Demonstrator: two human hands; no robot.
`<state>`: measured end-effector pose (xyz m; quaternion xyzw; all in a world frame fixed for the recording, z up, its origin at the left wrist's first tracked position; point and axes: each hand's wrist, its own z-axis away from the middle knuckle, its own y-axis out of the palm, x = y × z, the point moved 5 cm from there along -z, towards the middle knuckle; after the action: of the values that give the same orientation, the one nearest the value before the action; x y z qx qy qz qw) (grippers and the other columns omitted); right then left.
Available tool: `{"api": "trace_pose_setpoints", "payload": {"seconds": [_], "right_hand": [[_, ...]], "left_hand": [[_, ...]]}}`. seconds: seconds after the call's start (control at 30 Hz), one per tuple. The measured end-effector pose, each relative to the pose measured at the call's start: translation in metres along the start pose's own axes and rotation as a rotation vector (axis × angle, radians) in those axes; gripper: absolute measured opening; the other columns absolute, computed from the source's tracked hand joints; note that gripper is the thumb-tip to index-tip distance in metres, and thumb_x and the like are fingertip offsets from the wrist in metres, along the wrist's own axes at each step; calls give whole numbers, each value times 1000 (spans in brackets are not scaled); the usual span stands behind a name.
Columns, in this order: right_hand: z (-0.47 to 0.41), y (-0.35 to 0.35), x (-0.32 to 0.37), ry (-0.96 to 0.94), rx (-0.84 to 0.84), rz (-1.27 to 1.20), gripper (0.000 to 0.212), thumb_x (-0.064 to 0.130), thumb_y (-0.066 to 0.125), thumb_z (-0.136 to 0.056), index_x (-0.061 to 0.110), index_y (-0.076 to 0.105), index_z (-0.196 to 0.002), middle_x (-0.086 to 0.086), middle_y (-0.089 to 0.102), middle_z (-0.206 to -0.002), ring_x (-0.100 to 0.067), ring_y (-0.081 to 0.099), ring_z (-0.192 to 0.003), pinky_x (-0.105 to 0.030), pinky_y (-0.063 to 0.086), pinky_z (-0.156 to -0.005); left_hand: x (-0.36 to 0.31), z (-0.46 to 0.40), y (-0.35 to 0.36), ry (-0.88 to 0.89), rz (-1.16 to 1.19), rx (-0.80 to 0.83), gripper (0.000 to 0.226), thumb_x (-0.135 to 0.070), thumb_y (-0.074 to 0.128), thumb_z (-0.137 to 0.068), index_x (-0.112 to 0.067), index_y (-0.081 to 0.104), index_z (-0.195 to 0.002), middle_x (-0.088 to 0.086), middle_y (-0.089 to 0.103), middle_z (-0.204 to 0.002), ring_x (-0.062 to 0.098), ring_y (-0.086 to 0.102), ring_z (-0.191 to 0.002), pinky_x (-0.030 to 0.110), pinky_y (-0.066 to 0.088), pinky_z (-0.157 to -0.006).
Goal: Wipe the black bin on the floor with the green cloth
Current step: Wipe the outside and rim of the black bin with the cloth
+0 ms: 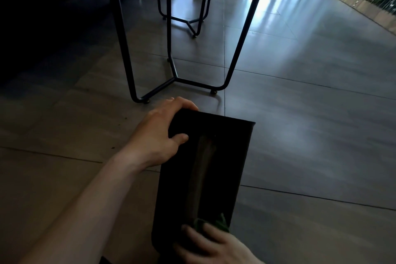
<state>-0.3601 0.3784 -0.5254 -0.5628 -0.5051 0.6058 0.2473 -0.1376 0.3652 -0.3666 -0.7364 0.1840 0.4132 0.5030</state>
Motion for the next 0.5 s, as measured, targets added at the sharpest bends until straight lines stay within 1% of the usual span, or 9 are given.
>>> {"api": "trace_pose_setpoints", "payload": {"seconds": [0.07, 0.1, 0.13, 0.2, 0.27, 0.33, 0.4, 0.47, 0.5], "right_hand": [[-7, -24, -31, 129, -258, -67, 14, 28, 61, -100, 31, 52, -110, 2, 54, -141, -27, 50, -135, -41, 46, -104], [-13, -37, -58, 272, -374, -137, 5, 24, 58, -102, 27, 54, -103, -2, 61, -138, -33, 52, -134, -47, 47, -101], [-20, -50, -89, 435, -469, -174, 4, 21, 60, -100, 22, 56, -100, -5, 65, -135, -36, 52, -134, -48, 47, -98], [-35, -72, -144, 726, -568, -176, 9, 20, 63, -96, 17, 58, -102, -9, 67, -133, -38, 50, -132, -48, 44, -95], [-48, -80, -167, 850, -589, -169, 12, 22, 64, -94, 16, 58, -103, -10, 67, -132, -37, 48, -132, -48, 41, -96], [-49, -73, -150, 786, -561, -129, 13, 21, 65, -94, 18, 57, -103, -10, 67, -130, -37, 49, -129, -48, 42, -95], [-41, -55, -100, 573, -486, -104, 13, 23, 63, -95, 23, 55, -105, -5, 60, -132, -36, 52, -125, -47, 44, -94], [-22, -32, -41, 324, -340, -74, 19, 29, 56, -99, 33, 52, -117, 2, 52, -134, -31, 53, -123, -47, 45, -98], [-12, -22, -16, 219, -246, -53, 30, 34, 54, -100, 38, 48, -129, 5, 49, -136, -28, 53, -124, -44, 46, -100]], "left_hand": [[0, -1, 0, -1, -12, 0, 56, -7, 78, -79, -42, 56, -117, -13, 57, -119, 16, 55, -125, 45, 45, -110], [0, -1, 1, 2, -18, 3, 56, -7, 78, -79, -41, 56, -117, -12, 58, -119, 16, 56, -122, 45, 46, -108], [-2, -1, 1, 12, -19, 9, 55, -7, 78, -79, -40, 57, -117, -12, 58, -119, 16, 57, -120, 45, 47, -106], [-6, -2, 3, 35, -13, 20, 56, -6, 79, -79, -38, 57, -119, -11, 60, -121, 15, 58, -121, 44, 48, -106], [-7, -2, 3, 31, -18, 12, 58, -5, 79, -78, -36, 57, -122, -9, 61, -124, 16, 57, -124, 44, 47, -108], [-7, -3, 3, 31, -27, 6, 60, 0, 76, -75, -35, 58, -121, -8, 61, -122, 17, 58, -122, 45, 47, -107], [-3, -2, -1, 11, -34, -11, 60, 0, 76, -75, -38, 58, -118, -9, 60, -119, 18, 59, -118, 46, 48, -105], [1, 0, -5, -27, -36, -23, 57, -5, 78, -78, -41, 57, -117, -12, 60, -119, 17, 59, -118, 46, 49, -105], [2, 1, -5, -40, -29, -21, 56, -7, 79, -78, -42, 57, -117, -13, 60, -119, 16, 58, -118, 46, 49, -105]]}}
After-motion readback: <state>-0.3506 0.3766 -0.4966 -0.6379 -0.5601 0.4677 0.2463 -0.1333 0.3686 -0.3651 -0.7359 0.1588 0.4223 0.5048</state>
